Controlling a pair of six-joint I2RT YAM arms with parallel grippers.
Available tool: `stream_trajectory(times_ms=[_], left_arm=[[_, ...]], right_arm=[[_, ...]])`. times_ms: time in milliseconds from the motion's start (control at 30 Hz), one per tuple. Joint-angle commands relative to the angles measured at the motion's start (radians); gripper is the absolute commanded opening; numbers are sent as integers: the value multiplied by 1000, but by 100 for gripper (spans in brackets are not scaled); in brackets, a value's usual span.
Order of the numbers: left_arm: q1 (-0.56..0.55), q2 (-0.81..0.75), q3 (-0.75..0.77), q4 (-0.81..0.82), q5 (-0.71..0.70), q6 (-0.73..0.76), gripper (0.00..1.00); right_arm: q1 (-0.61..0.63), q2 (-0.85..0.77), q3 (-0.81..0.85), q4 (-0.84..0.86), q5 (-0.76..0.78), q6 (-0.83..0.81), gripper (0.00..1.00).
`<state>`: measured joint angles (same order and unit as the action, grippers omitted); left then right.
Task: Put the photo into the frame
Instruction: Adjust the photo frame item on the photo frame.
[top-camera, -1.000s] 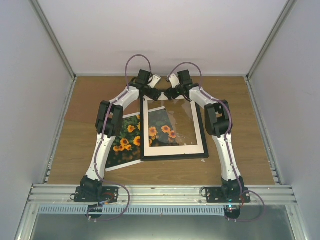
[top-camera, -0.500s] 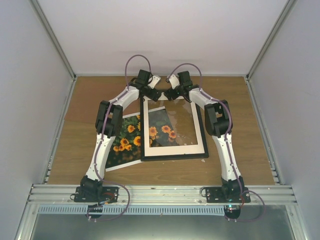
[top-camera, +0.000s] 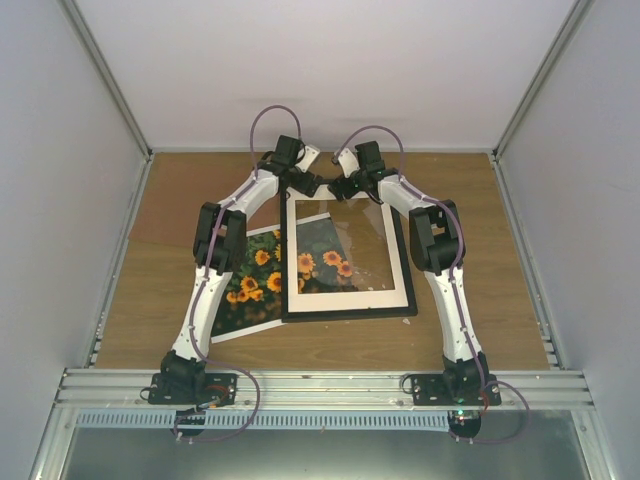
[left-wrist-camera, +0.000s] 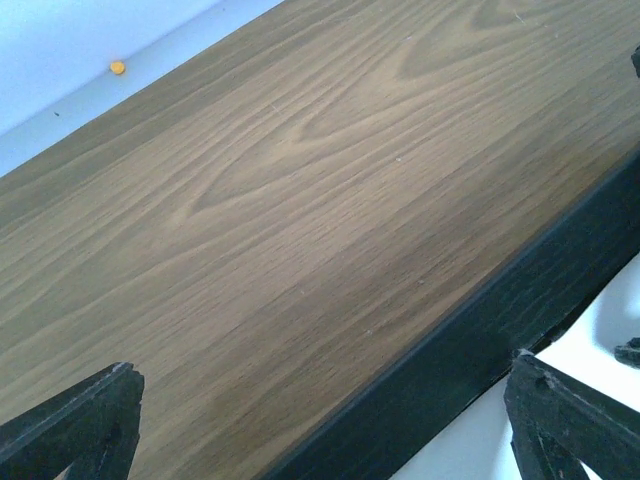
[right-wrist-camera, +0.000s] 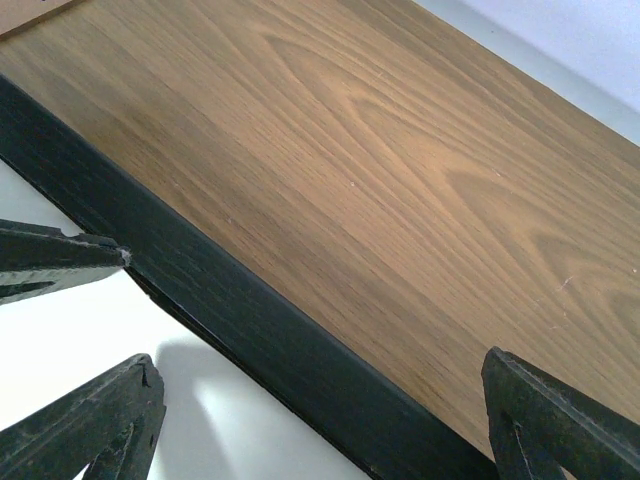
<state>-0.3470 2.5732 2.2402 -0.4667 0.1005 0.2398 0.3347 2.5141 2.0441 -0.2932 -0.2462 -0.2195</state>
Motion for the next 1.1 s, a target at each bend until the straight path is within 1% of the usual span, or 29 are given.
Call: stream_trajectory(times_ms=[0,233,467,800,867,1067], left_arm=[[1,45,42,-21,-26,27,97],[-6,67,30,-116,-33,48,95],[-31,31,-43,-121,1,104,94],[-40,37,-45,-152,14,124,93],[-40,43,-49,-157,9,126,93],[-46,53,-49,-165,-8,125,94]], right_arm=[[9,31,5,-50,7,-9,87],[10,34,-3,-52,8,-7,87],[9,1,-69,-46,0,-5,86],[10,-46,-104,-56,-29,5,86],[10,-49,-92,-54,-26,13,86],[-1,-40,23,-45,-36,80,87]])
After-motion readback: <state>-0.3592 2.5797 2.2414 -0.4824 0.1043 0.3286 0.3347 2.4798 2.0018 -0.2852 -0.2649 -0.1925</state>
